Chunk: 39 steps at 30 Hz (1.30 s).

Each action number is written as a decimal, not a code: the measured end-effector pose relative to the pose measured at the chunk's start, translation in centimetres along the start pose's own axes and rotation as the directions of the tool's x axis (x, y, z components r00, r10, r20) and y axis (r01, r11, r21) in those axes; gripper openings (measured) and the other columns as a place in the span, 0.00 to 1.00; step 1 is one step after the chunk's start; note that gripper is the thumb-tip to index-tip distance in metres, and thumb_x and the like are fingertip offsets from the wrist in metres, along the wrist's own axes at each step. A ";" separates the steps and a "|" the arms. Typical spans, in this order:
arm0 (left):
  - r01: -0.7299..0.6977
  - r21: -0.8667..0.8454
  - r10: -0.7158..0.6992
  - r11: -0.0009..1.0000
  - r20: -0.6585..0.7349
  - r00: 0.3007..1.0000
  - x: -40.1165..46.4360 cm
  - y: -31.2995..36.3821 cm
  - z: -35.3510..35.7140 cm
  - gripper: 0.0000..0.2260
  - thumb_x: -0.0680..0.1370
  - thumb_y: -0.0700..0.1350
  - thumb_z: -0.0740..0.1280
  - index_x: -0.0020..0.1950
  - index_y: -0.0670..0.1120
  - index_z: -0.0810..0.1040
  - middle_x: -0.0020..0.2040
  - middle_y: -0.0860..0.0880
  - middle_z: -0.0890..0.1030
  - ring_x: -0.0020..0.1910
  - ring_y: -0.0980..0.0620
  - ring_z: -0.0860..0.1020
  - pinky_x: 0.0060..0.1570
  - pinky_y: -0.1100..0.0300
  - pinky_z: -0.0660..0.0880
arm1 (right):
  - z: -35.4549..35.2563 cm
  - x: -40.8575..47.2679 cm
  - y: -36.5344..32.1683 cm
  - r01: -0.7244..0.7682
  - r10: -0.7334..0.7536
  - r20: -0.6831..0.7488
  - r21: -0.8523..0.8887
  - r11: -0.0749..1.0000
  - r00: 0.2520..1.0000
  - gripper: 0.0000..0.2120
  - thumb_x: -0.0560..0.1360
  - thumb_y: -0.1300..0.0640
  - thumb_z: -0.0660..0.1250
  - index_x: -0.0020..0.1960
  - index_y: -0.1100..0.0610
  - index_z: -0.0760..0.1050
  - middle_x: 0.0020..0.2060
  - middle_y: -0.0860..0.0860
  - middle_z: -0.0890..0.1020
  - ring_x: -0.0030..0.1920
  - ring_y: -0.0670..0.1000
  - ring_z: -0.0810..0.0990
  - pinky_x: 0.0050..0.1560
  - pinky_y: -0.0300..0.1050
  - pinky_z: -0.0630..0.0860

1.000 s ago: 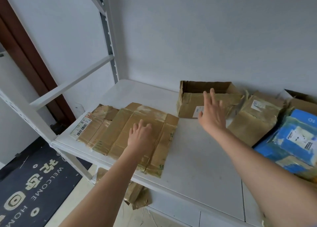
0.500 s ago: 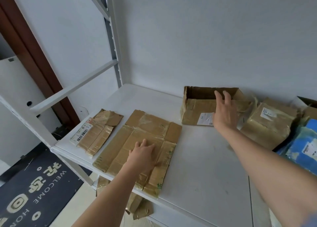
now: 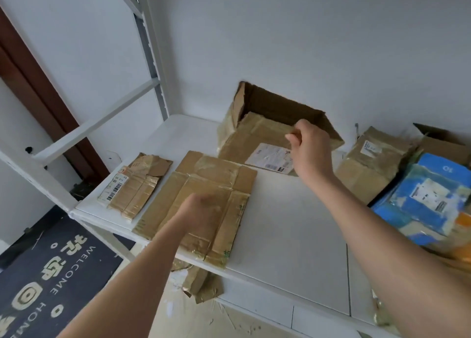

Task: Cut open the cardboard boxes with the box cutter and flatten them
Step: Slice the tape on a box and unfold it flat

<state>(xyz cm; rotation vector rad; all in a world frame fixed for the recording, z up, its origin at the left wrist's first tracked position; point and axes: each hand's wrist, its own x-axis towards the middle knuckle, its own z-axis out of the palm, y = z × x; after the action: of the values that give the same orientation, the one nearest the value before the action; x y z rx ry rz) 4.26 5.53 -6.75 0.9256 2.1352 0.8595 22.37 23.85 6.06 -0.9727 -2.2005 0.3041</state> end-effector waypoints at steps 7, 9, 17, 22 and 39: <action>0.084 -0.664 -0.010 0.743 0.114 0.993 -7.5 6.0 -3.1 0.28 0.73 0.64 0.63 0.70 0.51 0.73 0.59 0.49 0.82 0.58 0.47 0.81 0.56 0.48 0.79 | -4.4 -7.8 -1.1 -0.672 0.425 0.552 0.709 0.213 0.717 0.08 0.79 0.64 0.66 0.41 0.58 0.75 0.34 0.51 0.78 0.27 0.43 0.77 0.31 0.33 0.76; 0.110 -0.701 0.079 0.704 0.230 0.970 -9.8 6.6 -3.1 0.23 0.76 0.61 0.63 0.66 0.51 0.74 0.58 0.46 0.83 0.56 0.45 0.82 0.56 0.47 0.79 | -4.6 -10.5 -0.3 -0.778 0.471 0.684 0.628 0.007 0.557 0.09 0.80 0.62 0.66 0.41 0.58 0.76 0.32 0.51 0.77 0.26 0.44 0.74 0.28 0.34 0.73; 0.176 -0.427 -0.076 0.887 0.241 0.968 -12.8 9.1 3.0 0.23 0.72 0.58 0.73 0.63 0.51 0.74 0.49 0.53 0.84 0.44 0.56 0.84 0.40 0.62 0.80 | -4.2 -17.2 1.8 -0.901 0.607 0.719 0.434 -0.008 0.340 0.06 0.81 0.59 0.64 0.57 0.58 0.77 0.40 0.51 0.81 0.39 0.51 0.81 0.45 0.44 0.82; 0.141 -0.217 -0.081 0.966 0.264 0.961 -13.0 10.5 6.6 0.32 0.75 0.57 0.71 0.75 0.53 0.62 0.49 0.49 0.83 0.43 0.51 0.84 0.40 0.53 0.83 | -6.9 -17.5 2.9 -0.889 0.533 0.717 0.415 0.192 0.450 0.09 0.81 0.59 0.63 0.57 0.56 0.81 0.42 0.48 0.87 0.42 0.48 0.86 0.41 0.38 0.80; 0.301 -0.324 -0.237 0.897 0.222 0.946 -15.8 13.3 16.1 0.33 0.78 0.45 0.70 0.76 0.60 0.57 0.55 0.48 0.78 0.46 0.44 0.83 0.36 0.49 0.83 | -19.1 -19.1 13.3 -0.018 0.409 0.396 -0.699 0.715 0.822 0.09 0.78 0.55 0.66 0.58 0.53 0.75 0.51 0.49 0.80 0.45 0.49 0.82 0.35 0.42 0.72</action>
<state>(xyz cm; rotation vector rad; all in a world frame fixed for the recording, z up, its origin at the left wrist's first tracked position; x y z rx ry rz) 29.85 5.08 -1.20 0.4849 1.8187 0.9401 51.87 18.05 4.08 -1.7386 -2.7777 -0.1822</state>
